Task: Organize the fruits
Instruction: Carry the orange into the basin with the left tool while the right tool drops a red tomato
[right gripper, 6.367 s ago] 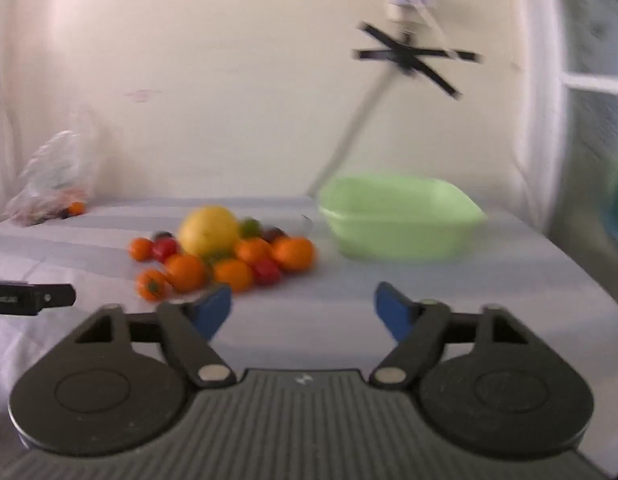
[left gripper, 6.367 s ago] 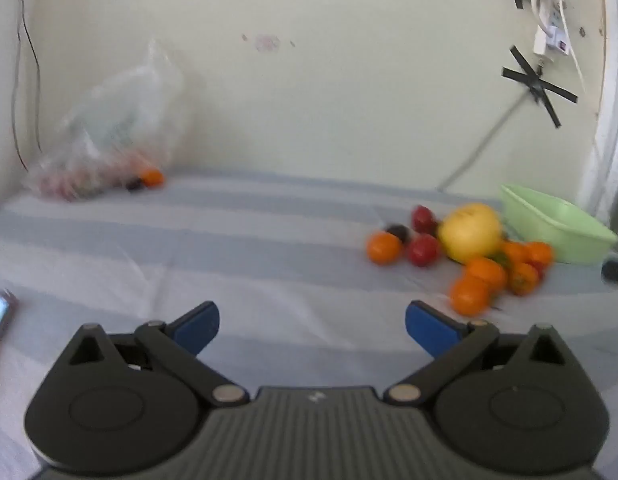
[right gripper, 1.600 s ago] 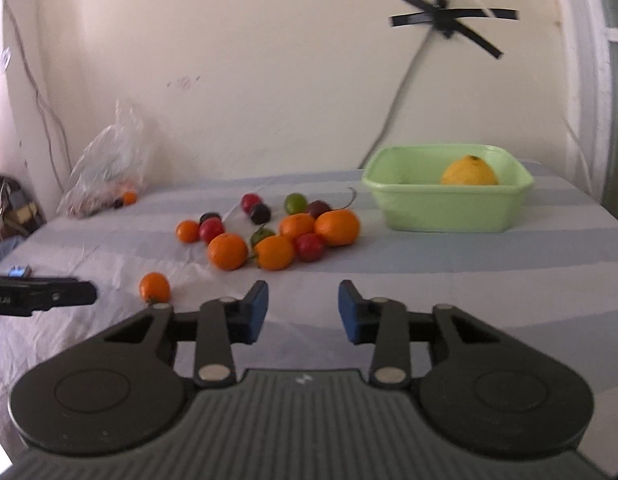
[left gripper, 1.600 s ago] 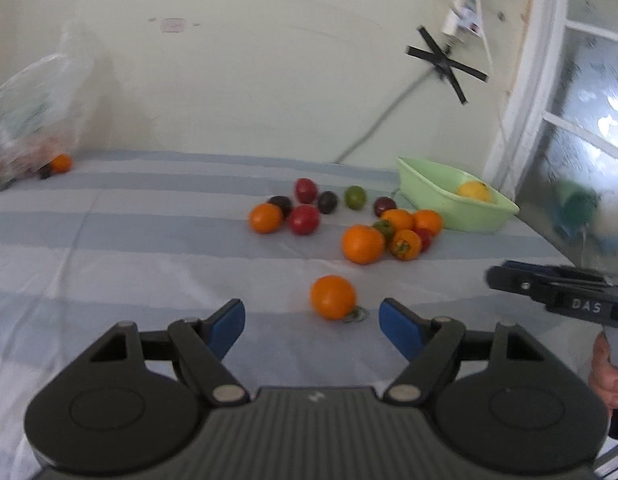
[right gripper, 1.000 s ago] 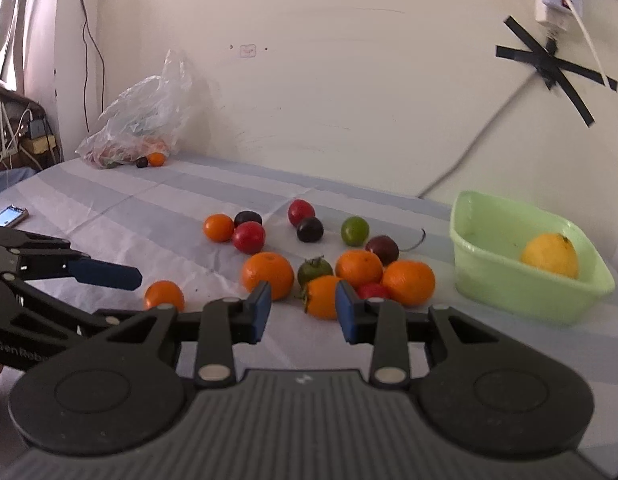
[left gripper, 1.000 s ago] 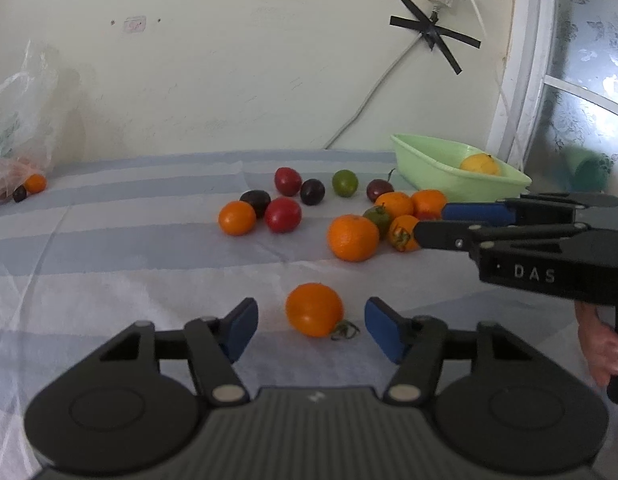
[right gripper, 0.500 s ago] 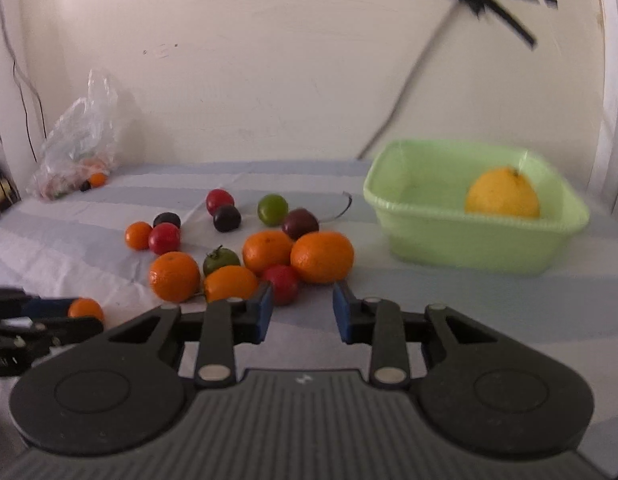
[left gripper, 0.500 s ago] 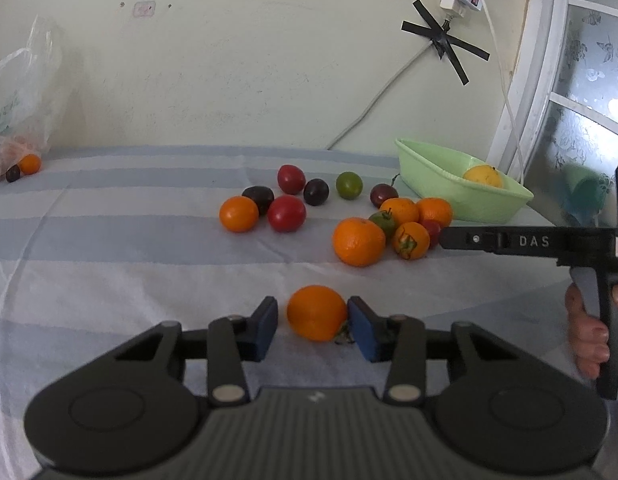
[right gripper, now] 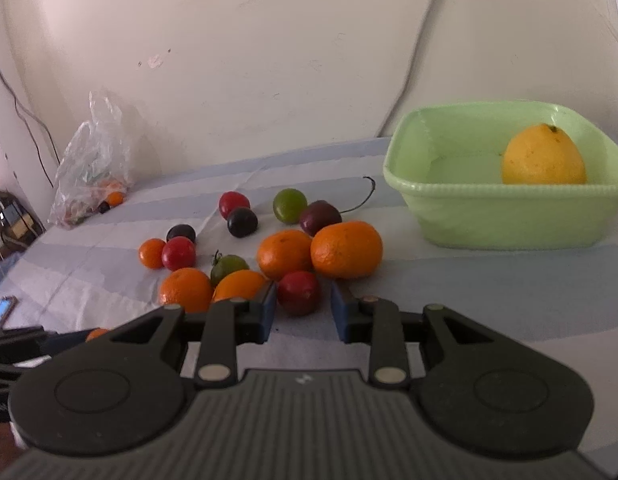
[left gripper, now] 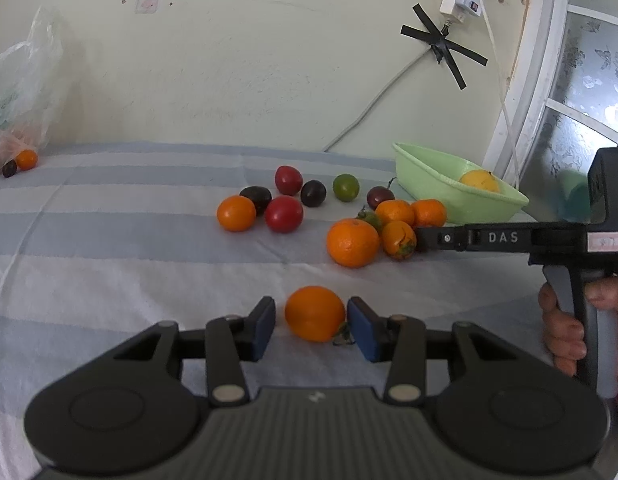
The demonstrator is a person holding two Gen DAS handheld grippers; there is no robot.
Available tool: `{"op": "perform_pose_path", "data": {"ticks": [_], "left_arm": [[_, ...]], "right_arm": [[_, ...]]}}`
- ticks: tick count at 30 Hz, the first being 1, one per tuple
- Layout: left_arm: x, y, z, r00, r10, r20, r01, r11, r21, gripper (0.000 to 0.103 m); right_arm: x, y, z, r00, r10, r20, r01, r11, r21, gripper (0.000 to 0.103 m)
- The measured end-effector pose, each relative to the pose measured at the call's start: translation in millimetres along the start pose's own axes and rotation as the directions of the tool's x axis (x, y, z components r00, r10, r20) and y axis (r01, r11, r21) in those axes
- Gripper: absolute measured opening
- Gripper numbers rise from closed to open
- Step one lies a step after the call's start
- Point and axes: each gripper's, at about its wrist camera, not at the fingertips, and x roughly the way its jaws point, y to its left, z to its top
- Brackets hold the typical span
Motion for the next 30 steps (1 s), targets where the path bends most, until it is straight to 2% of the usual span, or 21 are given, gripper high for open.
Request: {"op": "perform_pose_path", "data": {"ticks": [3, 8, 12, 18, 21, 25, 28, 30], "left_arm": [[0, 1, 0, 1.0, -0.015, 0.0, 0.015, 1.0, 0.002, 0.034], [0, -4, 0, 0.999, -0.036, -0.006, 0.036, 0.999, 0.02, 0.034], [2, -21, -2, 0.992, -0.128, -0.024, 0.128, 0.991, 0.028, 0.034], [18, -57, 6, 0.978, -0.2, -0.064, 0.205, 0.976, 0.072, 0.034], [31, -74, 31, 0.967, -0.245, -0.065, 0.25, 0.965, 0.075, 0.034], [55, -96, 78, 0.954, -0.3, -0.029, 0.301, 0.947, 0.11, 0.034], [90, -115, 113, 0.947, -0.319, -0.024, 0.32, 0.939, 0.127, 0.034], [117, -123, 129, 0.949, -0.313, -0.036, 0.315, 0.942, 0.114, 0.034]], "right_arm": [[-3, 5, -3, 1.0, -0.006, 0.003, 0.006, 1.0, -0.019, 0.025], [-30, 8, -18, 0.999, -0.016, 0.029, 0.017, 0.999, -0.03, 0.025], [-53, 15, -34, 0.998, -0.037, 0.05, 0.041, 0.997, -0.068, 0.025], [-75, 18, -50, 0.994, -0.071, 0.088, 0.081, 0.99, -0.117, 0.025], [-83, 10, -48, 0.989, -0.082, 0.127, 0.097, 0.988, -0.12, 0.025], [-88, -15, -25, 0.969, -0.125, 0.212, 0.149, 0.984, -0.1, 0.025], [-86, -36, -4, 0.946, -0.171, 0.274, 0.205, 0.974, -0.097, 0.025], [-80, -51, 12, 0.936, -0.189, 0.296, 0.223, 0.971, -0.085, 0.025]]}}
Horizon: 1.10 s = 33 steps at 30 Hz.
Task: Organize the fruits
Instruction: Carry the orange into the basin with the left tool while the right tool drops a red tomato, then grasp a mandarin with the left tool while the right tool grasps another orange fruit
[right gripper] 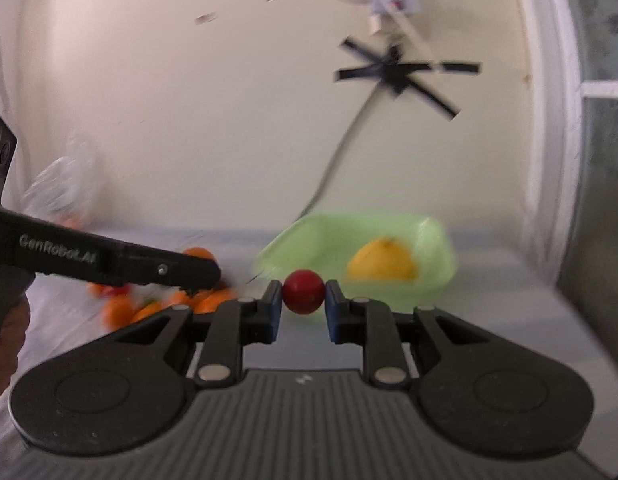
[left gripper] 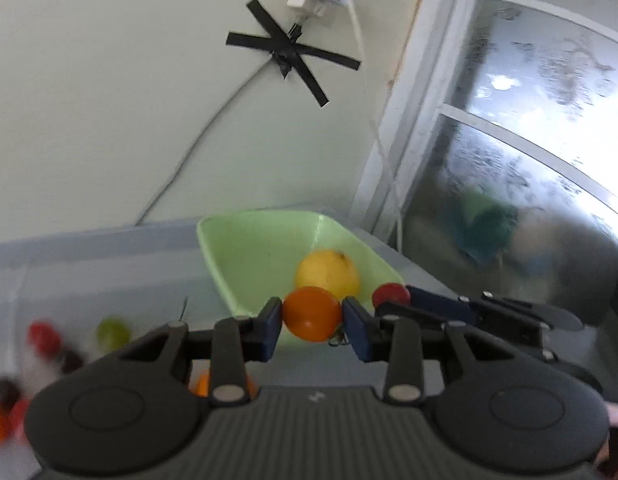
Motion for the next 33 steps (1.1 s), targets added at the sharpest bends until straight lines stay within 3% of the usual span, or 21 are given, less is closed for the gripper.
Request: {"op": "perform_pose_path", "data": {"ticks": [6, 8, 12, 15, 17, 20, 23, 30, 33], "left_arm": [[51, 12, 12, 0.995, 0.012, -0.097, -0.015, 1.0, -0.022, 0.034], [56, 13, 10, 0.994, 0.01, -0.112, -0.013, 1.0, -0.022, 0.035], [58, 13, 6, 0.992, 0.045, -0.114, -0.045, 0.999, 0.004, 0.046], [51, 18, 8, 0.993, 0.029, -0.117, -0.032, 0.999, -0.022, 0.046], [37, 22, 14, 0.995, 0.026, -0.1, -0.031, 0.998, -0.049, 0.046], [-8, 38, 22, 1.0, 0.009, -0.017, -0.011, 0.995, -0.097, 0.046], [-58, 58, 18, 0.998, 0.047, 0.049, -0.041, 0.991, -0.126, 0.046], [-151, 104, -39, 0.973, 0.217, 0.076, -0.197, 0.957, -0.215, 0.046], [-167, 115, -65, 0.972, 0.231, 0.049, -0.212, 0.946, -0.246, 0.046]], "right_arm": [[43, -23, 8, 0.999, -0.008, -0.049, 0.01, 0.999, 0.037, 0.026], [53, -21, 7, 0.998, 0.006, -0.063, -0.003, 0.999, 0.035, 0.026], [57, -16, 5, 0.999, 0.012, -0.052, -0.012, 1.0, 0.009, 0.032], [54, -16, 4, 0.999, 0.001, -0.043, 0.0, 1.0, 0.019, 0.034], [50, -17, 6, 0.999, -0.006, -0.036, 0.008, 0.999, 0.032, 0.034], [33, -16, 7, 1.0, -0.009, -0.014, 0.009, 0.999, 0.048, 0.034], [15, -12, 6, 1.0, 0.004, 0.003, -0.004, 0.998, 0.055, 0.034], [-4, 21, -2, 0.996, 0.084, -0.032, -0.083, 0.995, 0.049, 0.034], [-3, 42, -6, 0.989, 0.133, -0.071, -0.131, 0.991, 0.034, 0.034]]}}
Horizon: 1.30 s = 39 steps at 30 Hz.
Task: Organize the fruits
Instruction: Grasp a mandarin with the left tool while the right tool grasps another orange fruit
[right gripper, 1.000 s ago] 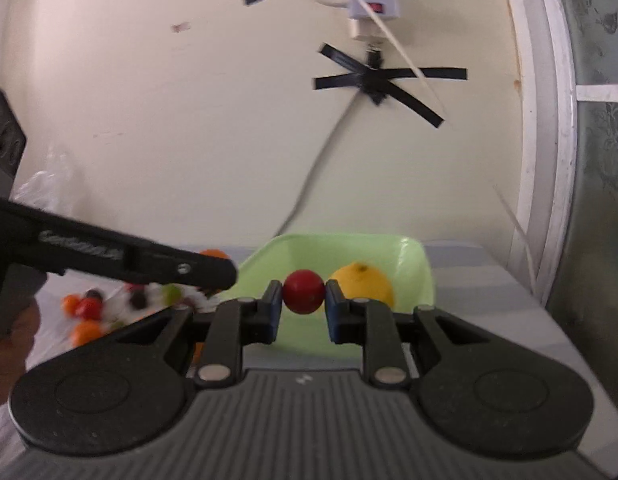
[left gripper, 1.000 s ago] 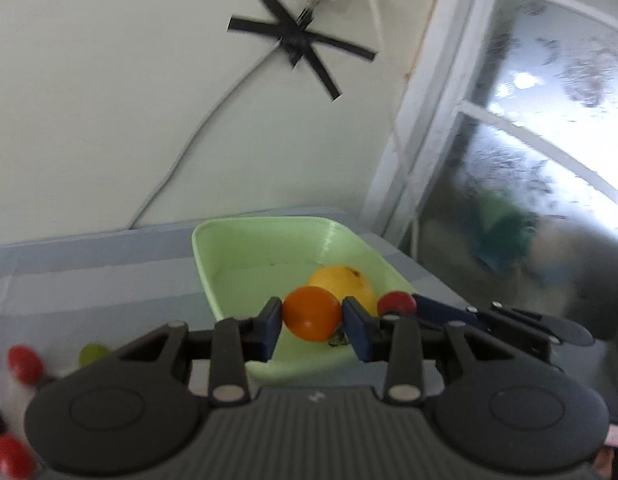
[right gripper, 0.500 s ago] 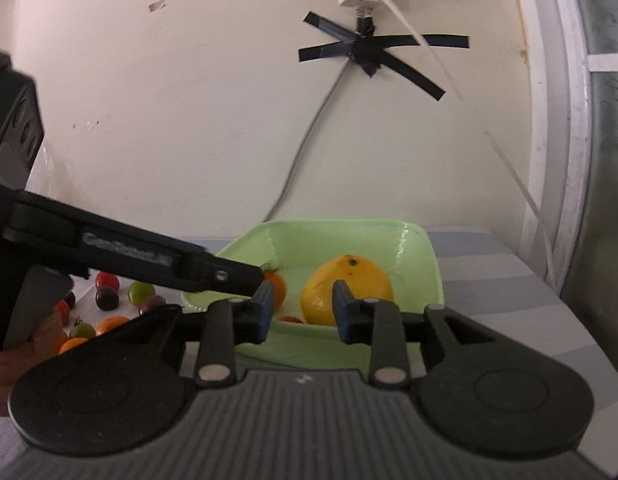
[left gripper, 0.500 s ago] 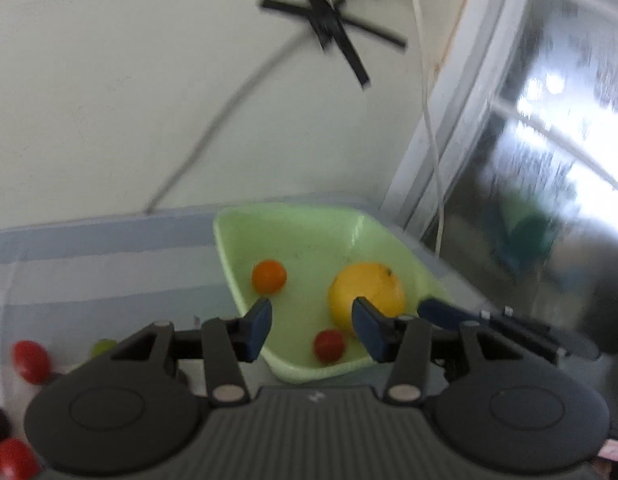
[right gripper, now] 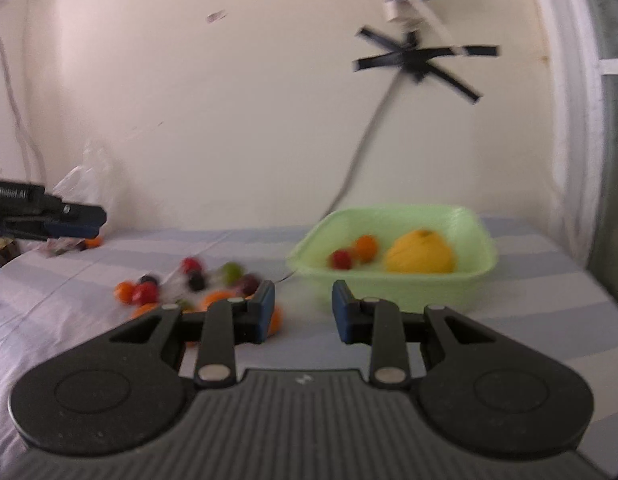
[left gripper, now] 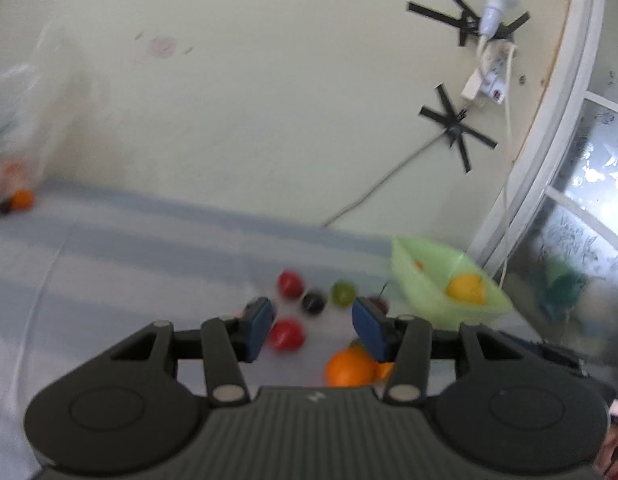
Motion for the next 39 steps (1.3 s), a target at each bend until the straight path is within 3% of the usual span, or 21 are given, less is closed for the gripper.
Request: {"op": "perform_pose_path", "data": {"ticks": [9, 11, 12, 13, 20, 23, 24, 31, 36, 39], "left_arm": [[27, -8, -20, 0.984, -0.14, -0.112, 0.139, 0.99, -0.02, 0.046], [40, -12, -19, 0.979, -0.161, -0.125, 0.159, 0.987, -0.032, 0.052], [46, -14, -19, 0.978, -0.166, -0.127, 0.162, 0.986, -0.04, 0.059], [52, -14, -20, 0.977, -0.168, -0.13, 0.163, 0.985, -0.049, 0.059], [79, -17, -24, 0.971, -0.165, -0.174, 0.153, 0.985, -0.078, 0.059], [81, -17, -31, 0.973, -0.137, -0.183, 0.126, 0.989, -0.073, 0.046], [79, -17, -34, 0.976, -0.123, -0.179, 0.113, 0.992, -0.065, 0.037], [53, -28, -53, 0.965, -0.166, -0.202, 0.154, 0.985, -0.078, 0.037], [27, -46, -74, 0.946, -0.245, -0.214, 0.229, 0.969, -0.096, 0.037], [18, -53, -83, 0.942, -0.248, -0.224, 0.233, 0.968, -0.093, 0.037]], "right_arm": [[37, 56, -13, 0.985, 0.1, -0.14, -0.113, 0.99, -0.089, 0.035], [45, 67, -15, 0.981, 0.101, -0.164, -0.122, 0.984, -0.128, 0.041], [49, 70, -16, 0.982, 0.094, -0.164, -0.118, 0.982, -0.145, 0.049], [53, 73, -14, 0.983, 0.085, -0.16, -0.111, 0.98, -0.162, 0.05], [79, 74, -10, 0.973, 0.071, -0.219, -0.114, 0.975, -0.19, 0.05], [85, 70, -8, 0.968, 0.089, -0.235, -0.128, 0.98, -0.155, 0.04], [84, 68, -8, 0.968, 0.095, -0.231, -0.131, 0.981, -0.145, 0.037], [50, 62, -20, 0.969, 0.12, -0.214, -0.145, 0.984, -0.104, 0.035], [6, 68, -37, 0.973, 0.111, -0.201, -0.138, 0.983, -0.124, 0.035], [-18, 67, -43, 0.979, 0.1, -0.179, -0.121, 0.986, -0.111, 0.035]]}}
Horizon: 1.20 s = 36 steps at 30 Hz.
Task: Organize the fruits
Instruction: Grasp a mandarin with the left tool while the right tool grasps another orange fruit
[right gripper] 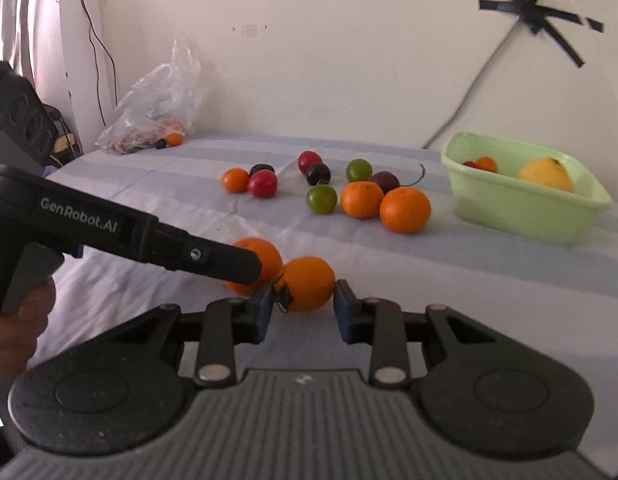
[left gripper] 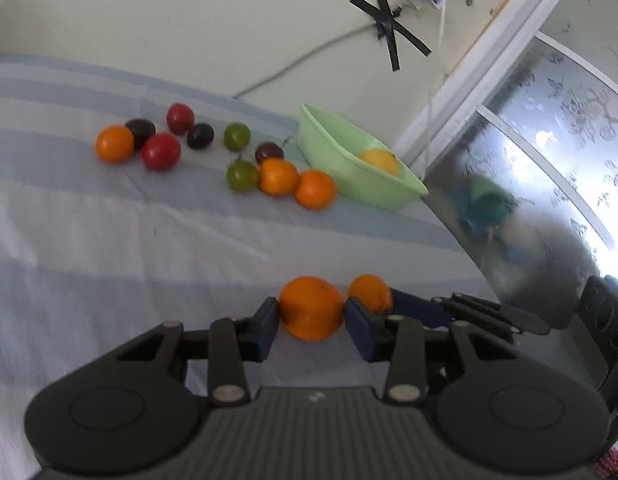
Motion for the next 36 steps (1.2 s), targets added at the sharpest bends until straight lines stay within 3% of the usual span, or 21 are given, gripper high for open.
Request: {"op": "perform_pose_path", "data": {"ticks": [7, 10, 13, 15, 19, 36], "left_arm": [[-3, -11, -7, 0.999, 0.04, 0.009, -0.041, 0.998, 0.052, 0.035], [-4, -18, -7, 0.996, 0.092, 0.019, -0.093, 0.992, 0.083, 0.041], [-5, -27, -9, 0.986, 0.159, 0.04, -0.163, 0.976, 0.146, 0.051], [-6, -34, -11, 0.979, 0.196, 0.053, -0.202, 0.962, 0.182, 0.053], [-4, -44, -14, 0.967, 0.245, 0.068, -0.254, 0.937, 0.24, 0.056], [6, -58, -23, 0.955, 0.292, 0.054, -0.294, 0.903, 0.314, 0.056]], "right_arm": [[-11, -6, -19, 0.997, -0.075, -0.011, 0.076, 0.997, 0.023, 0.036], [-11, -7, -22, 0.997, -0.078, 0.003, 0.078, 0.997, 0.026, 0.037], [-15, -4, -26, 0.996, -0.086, 0.011, 0.086, 0.996, 0.011, 0.04], [-16, -3, -27, 0.996, -0.085, 0.013, 0.085, 0.996, 0.011, 0.044], [-18, -2, -28, 0.996, -0.092, 0.019, 0.092, 0.996, 0.015, 0.044], [-20, -1, -30, 0.995, -0.099, 0.026, 0.099, 0.995, -0.006, 0.045]]}}
